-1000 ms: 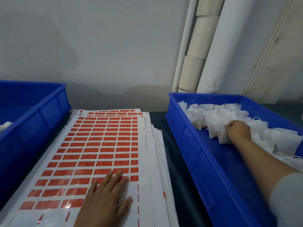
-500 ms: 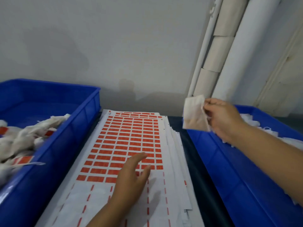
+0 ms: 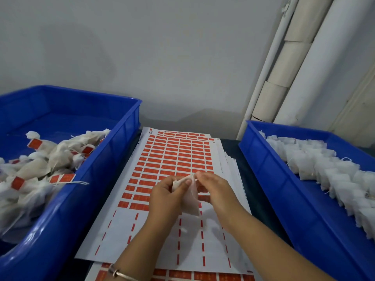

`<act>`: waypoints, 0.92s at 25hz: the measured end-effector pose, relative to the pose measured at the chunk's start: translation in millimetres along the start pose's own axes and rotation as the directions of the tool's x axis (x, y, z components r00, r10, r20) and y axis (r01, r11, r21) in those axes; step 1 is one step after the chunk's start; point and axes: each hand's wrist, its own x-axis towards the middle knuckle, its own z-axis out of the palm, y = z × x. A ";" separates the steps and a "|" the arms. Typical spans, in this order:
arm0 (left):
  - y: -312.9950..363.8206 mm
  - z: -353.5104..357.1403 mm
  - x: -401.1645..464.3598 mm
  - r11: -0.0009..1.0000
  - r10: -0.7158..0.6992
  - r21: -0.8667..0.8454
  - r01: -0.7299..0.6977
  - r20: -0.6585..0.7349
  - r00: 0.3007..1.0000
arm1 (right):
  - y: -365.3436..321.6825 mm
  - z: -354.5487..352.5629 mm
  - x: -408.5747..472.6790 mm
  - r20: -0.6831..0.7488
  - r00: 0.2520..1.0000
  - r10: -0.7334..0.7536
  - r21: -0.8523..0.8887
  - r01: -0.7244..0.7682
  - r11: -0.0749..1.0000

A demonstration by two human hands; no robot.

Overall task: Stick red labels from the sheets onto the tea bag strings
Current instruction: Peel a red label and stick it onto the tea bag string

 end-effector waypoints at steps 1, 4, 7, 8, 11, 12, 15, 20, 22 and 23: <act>-0.4 -1.1 1.9 1.000 -0.009 0.001 0.009 -0.016 1.000 | 3.1 1.7 0.1 0.007 0.999 -0.047 -0.055 0.047 0.997; -0.4 -3.1 4.3 1.000 -0.027 0.015 0.028 -0.033 0.999 | 16.0 0.8 1.9 -0.010 0.992 -0.123 -0.163 0.120 0.979; -0.3 -4.9 4.9 0.997 -0.018 0.073 0.019 -0.009 1.000 | 26.1 -4.5 7.5 -0.050 0.987 -0.155 -0.126 0.147 0.981; 0.6 -5.6 4.9 0.996 -0.001 0.092 -0.002 0.029 1.000 | 28.7 -5.7 8.6 -0.052 0.984 -0.170 -0.115 0.164 0.980; 5.9 -4.9 0.0 0.978 0.082 0.176 -0.110 0.161 0.984 | 33.2 -6.8 8.6 -0.073 0.960 -0.269 -0.157 0.256 0.954; 7.6 -4.2 -2.4 0.975 0.098 0.181 -0.130 0.175 0.980 | 33.1 -6.9 7.9 -0.085 0.945 -0.316 -0.188 0.296 0.937; 9.6 -3.2 -6.0 0.979 0.087 0.168 -0.114 0.160 0.983 | 31.9 -7.6 4.6 -0.122 0.860 -0.495 -0.310 0.440 0.842; 14.3 -7.2 -9.5 0.963 0.039 0.236 -0.128 0.350 0.936 | 33.0 -27.8 1.1 -0.292 0.720 -0.630 -0.377 0.519 0.767; 16.9 -8.6 -12.9 0.949 0.046 0.264 -0.172 0.427 0.903 | 36.1 -28.3 2.2 -0.317 0.732 -0.602 -0.355 0.497 0.792; 17.6 -8.5 -13.8 0.947 0.046 0.266 -0.181 0.444 0.895 | 38.5 -25.0 3.0 -0.314 0.768 -0.559 -0.308 0.474 0.825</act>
